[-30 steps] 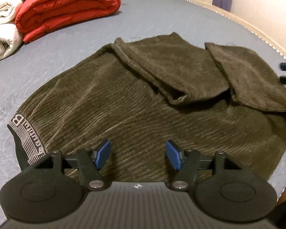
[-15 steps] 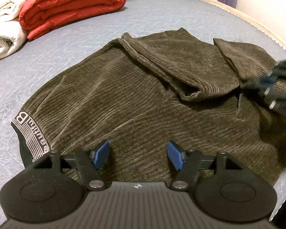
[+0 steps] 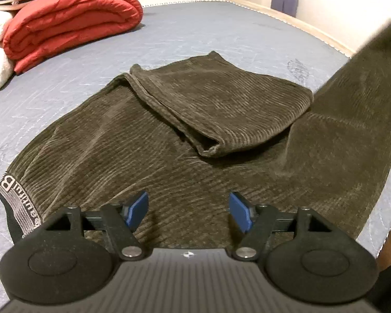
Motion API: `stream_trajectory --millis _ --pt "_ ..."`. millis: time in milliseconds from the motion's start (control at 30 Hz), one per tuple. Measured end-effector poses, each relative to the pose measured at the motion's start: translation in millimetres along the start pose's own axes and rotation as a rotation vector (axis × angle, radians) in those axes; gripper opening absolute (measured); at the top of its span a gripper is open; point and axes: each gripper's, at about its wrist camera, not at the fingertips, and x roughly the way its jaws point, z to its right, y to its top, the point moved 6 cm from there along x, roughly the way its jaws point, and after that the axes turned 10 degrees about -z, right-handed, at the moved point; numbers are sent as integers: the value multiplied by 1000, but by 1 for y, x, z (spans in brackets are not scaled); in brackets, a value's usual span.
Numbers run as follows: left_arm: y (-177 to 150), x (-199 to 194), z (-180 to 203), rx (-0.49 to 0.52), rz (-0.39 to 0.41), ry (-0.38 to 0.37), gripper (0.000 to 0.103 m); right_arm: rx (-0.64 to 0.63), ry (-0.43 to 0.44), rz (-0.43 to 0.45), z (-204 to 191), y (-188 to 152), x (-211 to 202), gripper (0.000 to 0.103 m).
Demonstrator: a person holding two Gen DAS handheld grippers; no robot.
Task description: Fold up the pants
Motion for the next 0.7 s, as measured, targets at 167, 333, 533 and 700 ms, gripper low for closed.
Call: stream_trajectory --millis 167,333,533,700 --pt "-6 4 21 53 -31 -99 75 154 -229 -275 97 -36 68 13" --pt "-25 1 75 236 -51 -280 76 80 -249 -306 103 -47 92 13" --pt "-63 11 126 471 -80 -357 76 87 -229 -332 104 -50 86 35" --pt "-80 23 138 548 -103 -322 71 107 -235 -385 111 -56 88 36"
